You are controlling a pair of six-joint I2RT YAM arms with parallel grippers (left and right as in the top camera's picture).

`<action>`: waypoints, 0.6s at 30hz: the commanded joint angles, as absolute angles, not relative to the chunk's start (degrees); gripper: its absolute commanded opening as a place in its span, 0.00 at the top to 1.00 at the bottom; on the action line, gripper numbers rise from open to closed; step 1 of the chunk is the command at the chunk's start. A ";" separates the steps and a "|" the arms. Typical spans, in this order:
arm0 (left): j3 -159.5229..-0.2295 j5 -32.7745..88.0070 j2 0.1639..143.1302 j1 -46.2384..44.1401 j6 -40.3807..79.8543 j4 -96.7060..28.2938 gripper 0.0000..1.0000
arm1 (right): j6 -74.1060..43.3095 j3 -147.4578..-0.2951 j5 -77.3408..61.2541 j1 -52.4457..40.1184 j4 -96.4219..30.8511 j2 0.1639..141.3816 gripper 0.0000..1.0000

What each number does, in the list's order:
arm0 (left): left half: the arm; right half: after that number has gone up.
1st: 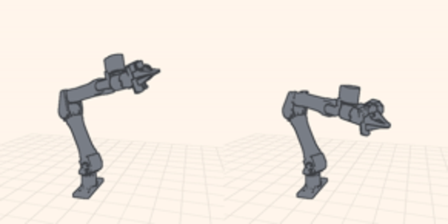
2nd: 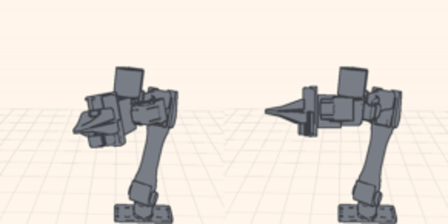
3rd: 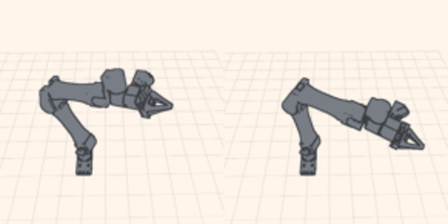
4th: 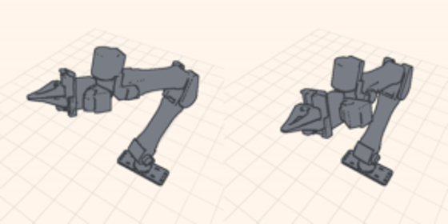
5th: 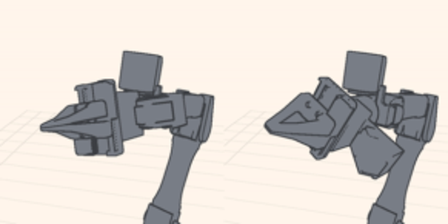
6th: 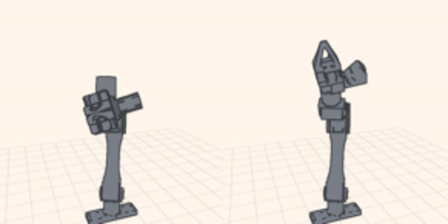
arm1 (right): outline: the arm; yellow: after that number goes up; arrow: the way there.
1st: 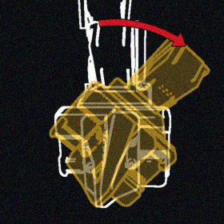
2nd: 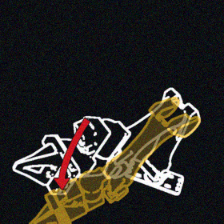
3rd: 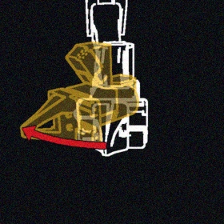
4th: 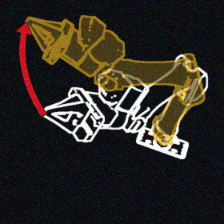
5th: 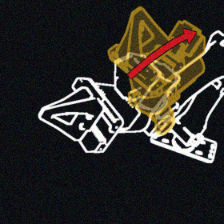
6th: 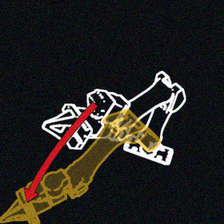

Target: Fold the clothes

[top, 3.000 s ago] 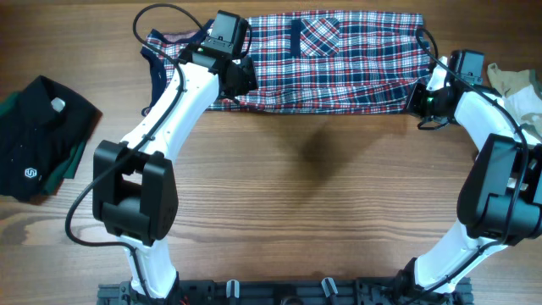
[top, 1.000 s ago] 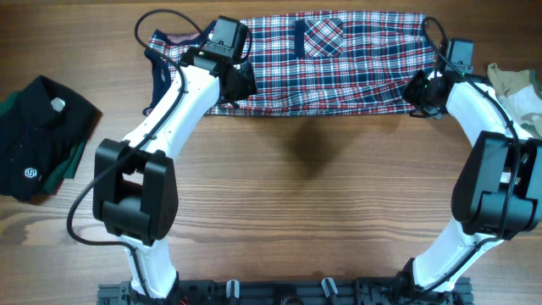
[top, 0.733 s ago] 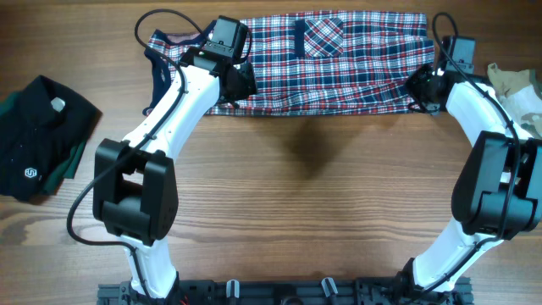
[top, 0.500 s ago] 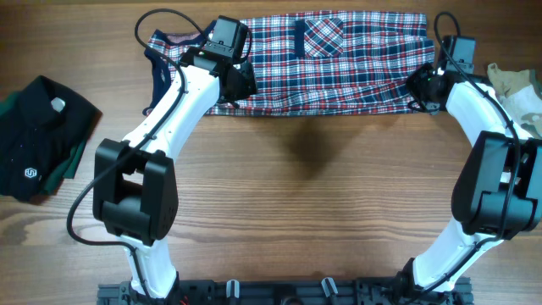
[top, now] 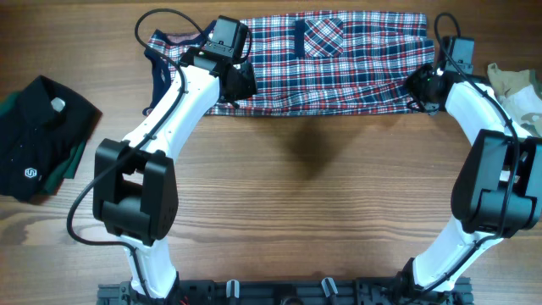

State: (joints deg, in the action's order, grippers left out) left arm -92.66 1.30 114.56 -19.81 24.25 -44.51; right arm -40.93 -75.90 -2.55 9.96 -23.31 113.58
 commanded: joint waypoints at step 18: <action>-92.03 0.51 115.33 -19.75 23.73 -44.34 0.28 | -41.95 -75.31 -2.83 10.46 -23.03 116.79 0.70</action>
State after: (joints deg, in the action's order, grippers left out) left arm -92.66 1.30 114.56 -19.81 24.25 -44.51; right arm -41.25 -75.83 -2.57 9.96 -23.49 115.79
